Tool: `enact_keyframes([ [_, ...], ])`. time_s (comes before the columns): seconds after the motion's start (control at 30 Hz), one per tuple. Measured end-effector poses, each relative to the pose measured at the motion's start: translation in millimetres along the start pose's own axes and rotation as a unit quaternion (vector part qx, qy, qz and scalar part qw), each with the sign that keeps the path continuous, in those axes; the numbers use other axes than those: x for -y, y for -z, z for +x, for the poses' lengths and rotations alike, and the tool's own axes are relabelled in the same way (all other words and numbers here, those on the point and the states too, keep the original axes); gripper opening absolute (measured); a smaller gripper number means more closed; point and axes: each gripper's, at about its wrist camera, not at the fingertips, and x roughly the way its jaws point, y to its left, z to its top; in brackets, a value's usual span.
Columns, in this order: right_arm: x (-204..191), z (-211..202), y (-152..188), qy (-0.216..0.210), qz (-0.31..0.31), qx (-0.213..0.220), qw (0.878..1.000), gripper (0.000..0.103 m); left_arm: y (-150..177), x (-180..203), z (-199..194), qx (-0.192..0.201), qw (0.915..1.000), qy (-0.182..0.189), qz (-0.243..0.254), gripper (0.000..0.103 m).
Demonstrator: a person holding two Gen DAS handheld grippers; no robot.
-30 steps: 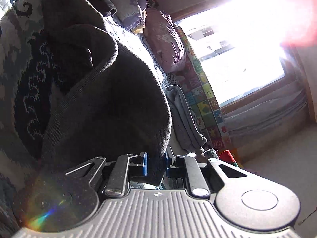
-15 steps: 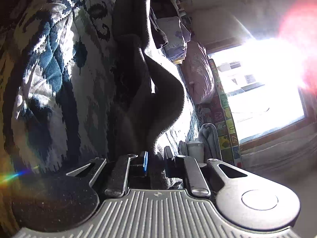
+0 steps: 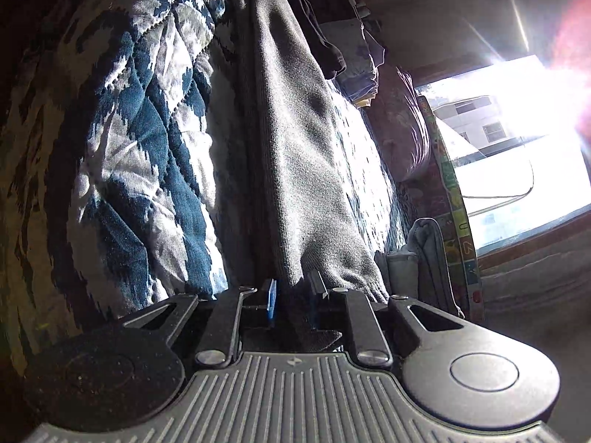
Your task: Fold clothes
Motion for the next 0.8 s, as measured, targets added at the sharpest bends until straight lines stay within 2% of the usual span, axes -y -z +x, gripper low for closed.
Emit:
enact_keyframes([
  [0.07, 12, -5, 0, -0.023, 0.038, 0.003, 0.999, 0.051, -3, -4, -5, 0.005, 0.9999, -0.005, -0.014, 0.018],
  [0.13, 29, -13, 4, -0.039, 0.094, 0.008, 0.995, 0.064, -7, -9, -16, 0.019, 0.999, 0.014, -0.039, 0.055],
  [0.2, 51, -19, 11, -0.057, 0.171, 0.011, 0.984, 0.068, -9, -11, -26, 0.025, 0.9983, 0.023, -0.047, 0.062],
  [0.23, 64, -21, 16, -0.062, 0.218, 0.011, 0.974, 0.071, -9, -12, -29, 0.02, 0.9981, 0.028, -0.052, 0.063],
  [0.27, 77, -22, 27, -0.063, 0.281, 0.008, 0.958, 0.075, -8, -12, -30, 0.012, 0.9979, 0.031, -0.055, 0.064],
  [0.3, 89, -21, 46, -0.062, 0.355, -0.002, 0.933, 0.076, -7, -12, -32, 0.005, 0.9977, 0.034, -0.058, 0.065],
  [0.37, 106, -10, 82, -0.067, 0.493, -0.029, 0.867, 0.078, -2, -8, -31, -0.011, 0.9981, 0.032, -0.052, 0.066],
  [0.4, 111, -5, 98, -0.074, 0.555, -0.042, 0.827, 0.078, 1, -5, -30, -0.017, 0.9983, 0.029, -0.046, 0.067],
  [0.43, 111, 2, 114, -0.093, 0.616, -0.052, 0.78, 0.078, 4, -2, -28, -0.023, 0.9986, 0.026, -0.04, 0.067],
  [0.53, 98, 28, 142, -0.149, 0.737, -0.07, 0.656, 0.078, 12, 6, -25, -0.034, 0.9988, 0.02, -0.027, 0.067],
  [0.6, 83, 35, 140, -0.153, 0.775, -0.065, 0.61, 0.077, 18, 10, -22, -0.037, 0.9989, 0.02, -0.018, 0.067],
  [0.63, 78, 34, 135, -0.142, 0.78, -0.063, 0.606, 0.068, 21, 11, -21, -0.035, 0.9992, 0.018, -0.011, 0.067],
  [0.67, 76, 34, 130, -0.138, 0.775, -0.063, 0.613, 0.048, 24, 12, -19, -0.031, 0.9993, 0.02, -0.003, 0.066],
  [0.7, 75, 35, 125, -0.139, 0.769, -0.064, 0.62, 0.046, 26, 13, -18, -0.029, 0.9993, 0.022, 0.005, 0.065],
  [0.77, 76, 33, 119, -0.128, 0.763, -0.067, 0.631, 0.038, 32, 17, -13, -0.036, 0.999, 0.007, 0.028, 0.033],
  [0.8, 77, 32, 122, -0.129, 0.766, -0.064, 0.627, 0.035, 34, 16, -11, -0.041, 0.9987, 0.001, 0.032, 0.019],
])
